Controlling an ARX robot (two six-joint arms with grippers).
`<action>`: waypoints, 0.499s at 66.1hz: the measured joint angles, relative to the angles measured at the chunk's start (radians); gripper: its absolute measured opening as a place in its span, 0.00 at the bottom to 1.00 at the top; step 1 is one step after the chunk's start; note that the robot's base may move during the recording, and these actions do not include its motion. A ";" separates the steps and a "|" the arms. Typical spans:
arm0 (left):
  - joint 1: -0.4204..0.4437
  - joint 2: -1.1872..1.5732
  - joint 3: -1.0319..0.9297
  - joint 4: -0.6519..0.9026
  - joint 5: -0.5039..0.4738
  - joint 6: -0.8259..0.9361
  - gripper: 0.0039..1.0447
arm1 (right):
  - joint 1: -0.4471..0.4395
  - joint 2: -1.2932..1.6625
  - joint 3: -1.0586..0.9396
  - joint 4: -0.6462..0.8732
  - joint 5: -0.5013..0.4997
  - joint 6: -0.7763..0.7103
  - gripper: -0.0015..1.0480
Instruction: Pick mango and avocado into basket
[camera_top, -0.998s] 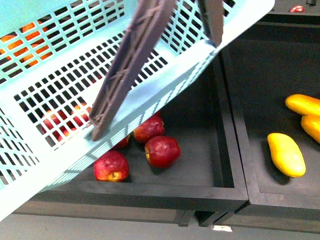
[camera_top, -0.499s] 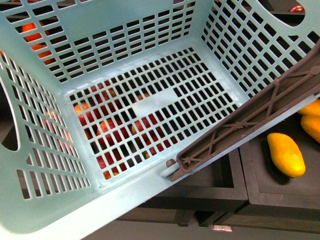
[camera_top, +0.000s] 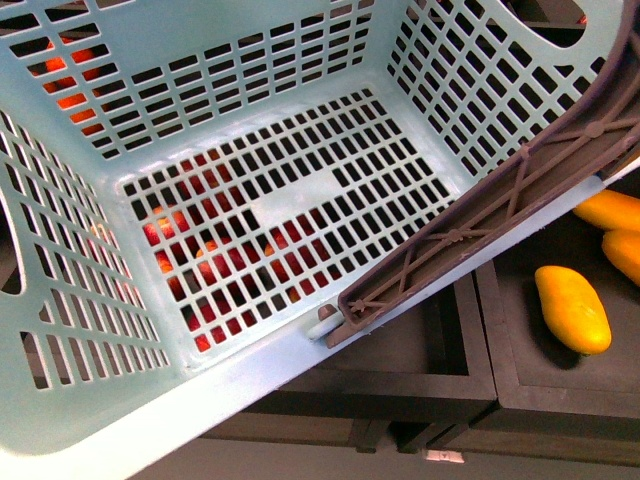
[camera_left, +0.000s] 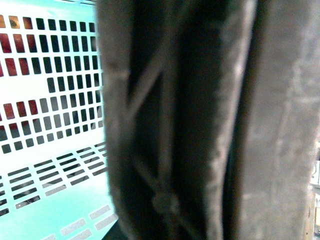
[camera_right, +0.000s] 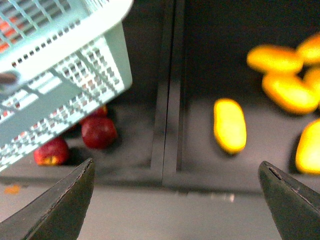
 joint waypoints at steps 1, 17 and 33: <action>0.000 0.000 0.000 0.000 0.000 -0.001 0.12 | -0.010 0.011 0.005 0.007 -0.005 0.002 0.92; 0.000 0.000 0.000 0.000 -0.009 0.001 0.12 | -0.262 0.323 0.119 0.265 -0.086 -0.133 0.92; 0.001 0.000 0.000 0.000 -0.008 0.001 0.12 | -0.334 0.864 0.238 0.587 -0.082 -0.472 0.92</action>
